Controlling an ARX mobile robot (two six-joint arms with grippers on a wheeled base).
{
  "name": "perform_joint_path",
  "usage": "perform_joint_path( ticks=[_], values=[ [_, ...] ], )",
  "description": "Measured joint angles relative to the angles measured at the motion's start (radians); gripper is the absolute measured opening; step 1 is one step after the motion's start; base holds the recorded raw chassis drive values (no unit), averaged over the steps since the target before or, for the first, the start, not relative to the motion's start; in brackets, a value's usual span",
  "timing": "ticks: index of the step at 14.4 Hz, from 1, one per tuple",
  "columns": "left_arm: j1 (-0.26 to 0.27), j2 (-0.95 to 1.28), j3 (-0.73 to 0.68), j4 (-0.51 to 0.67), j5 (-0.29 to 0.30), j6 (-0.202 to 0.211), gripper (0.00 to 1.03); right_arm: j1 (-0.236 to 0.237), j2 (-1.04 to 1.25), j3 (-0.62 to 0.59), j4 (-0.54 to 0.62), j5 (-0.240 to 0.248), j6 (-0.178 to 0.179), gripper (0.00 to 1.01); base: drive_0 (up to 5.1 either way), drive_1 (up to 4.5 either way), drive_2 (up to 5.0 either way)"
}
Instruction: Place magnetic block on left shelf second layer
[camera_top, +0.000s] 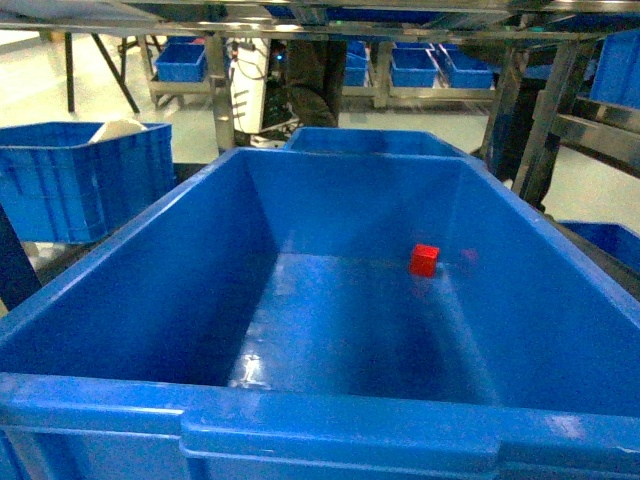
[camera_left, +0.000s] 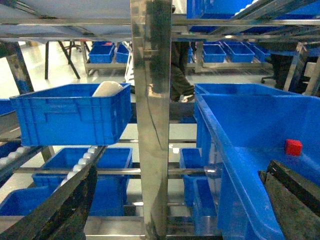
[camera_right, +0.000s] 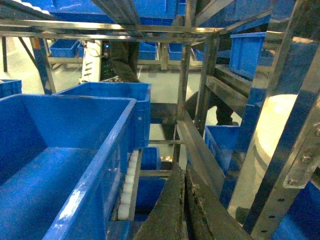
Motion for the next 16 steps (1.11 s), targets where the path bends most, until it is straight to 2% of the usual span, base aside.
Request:
perform_joint_path(
  ticks=[2,9,10,14,15,16],
  values=[
    [0.0,0.0,0.0,0.0,0.0,0.0,0.98,0.01,-0.174,-0.038,-0.153,-0.018,0.001,0.02,0.0,0.0,0.0],
    [0.0,0.0,0.0,0.0,0.0,0.0,0.98,0.01,-0.215,-0.07,-0.142,-0.018,0.002,0.02,0.0,0.0,0.0],
    [0.0,0.0,0.0,0.0,0.0,0.0,0.98,0.01,-0.215,-0.07,-0.142,-0.018,0.001,0.1,0.0,0.0,0.0],
    [0.0,0.0,0.0,0.0,0.0,0.0,0.98,0.01,-0.215,-0.07,-0.142,-0.018,0.002,0.59,0.0,0.0,0.0],
    [0.0,0.0,0.0,0.0,0.0,0.0,0.98,0.01,-0.215,-0.07,-0.142,-0.018,0.002,0.83,0.0,0.0,0.0],
    [0.0,0.0,0.0,0.0,0.0,0.0,0.98,0.01,-0.215,-0.07,-0.142,-0.018,0.002,0.96,0.0,0.0,0.0]
  ],
)
